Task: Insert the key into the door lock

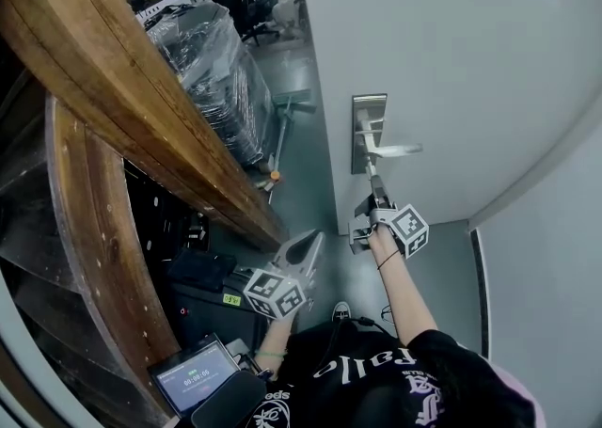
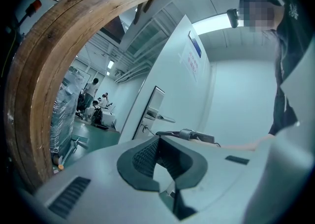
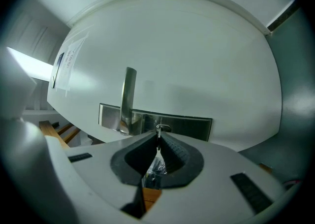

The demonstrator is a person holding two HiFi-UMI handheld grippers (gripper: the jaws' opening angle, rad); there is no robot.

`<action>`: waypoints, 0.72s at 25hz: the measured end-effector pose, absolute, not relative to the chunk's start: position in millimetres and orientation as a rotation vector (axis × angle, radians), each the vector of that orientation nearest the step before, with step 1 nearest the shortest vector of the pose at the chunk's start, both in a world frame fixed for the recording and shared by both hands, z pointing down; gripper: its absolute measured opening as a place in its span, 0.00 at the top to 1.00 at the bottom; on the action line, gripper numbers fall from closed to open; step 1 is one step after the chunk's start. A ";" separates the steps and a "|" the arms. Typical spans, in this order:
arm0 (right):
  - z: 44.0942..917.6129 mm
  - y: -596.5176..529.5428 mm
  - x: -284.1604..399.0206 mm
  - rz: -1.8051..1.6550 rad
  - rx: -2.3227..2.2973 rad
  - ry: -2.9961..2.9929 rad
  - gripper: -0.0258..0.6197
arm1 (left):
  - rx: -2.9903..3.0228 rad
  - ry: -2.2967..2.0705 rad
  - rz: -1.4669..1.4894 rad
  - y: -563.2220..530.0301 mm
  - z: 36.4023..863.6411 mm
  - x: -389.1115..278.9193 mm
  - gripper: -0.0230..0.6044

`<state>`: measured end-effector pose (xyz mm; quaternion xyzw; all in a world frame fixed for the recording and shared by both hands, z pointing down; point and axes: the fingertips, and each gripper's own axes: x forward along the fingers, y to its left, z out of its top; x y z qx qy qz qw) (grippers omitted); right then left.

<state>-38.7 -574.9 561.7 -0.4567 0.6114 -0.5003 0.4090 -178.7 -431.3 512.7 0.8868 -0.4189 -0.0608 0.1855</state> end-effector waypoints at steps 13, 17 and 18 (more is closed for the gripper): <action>561.9 -603.1 -45.7 -1.239 -1.155 1.662 0.91 | 2.489 -1.190 -0.169 -438.1 518.1 -184.9 0.96; 561.6 -611.8 -48.4 -1.246 -1.142 1.764 0.91 | 2.497 -1.171 -0.155 -436.4 519.9 -179.0 0.96; 561.5 -614.2 -48.3 -1.251 -1.132 1.775 0.91 | 2.498 -1.170 -0.152 -436.4 520.0 -177.7 0.96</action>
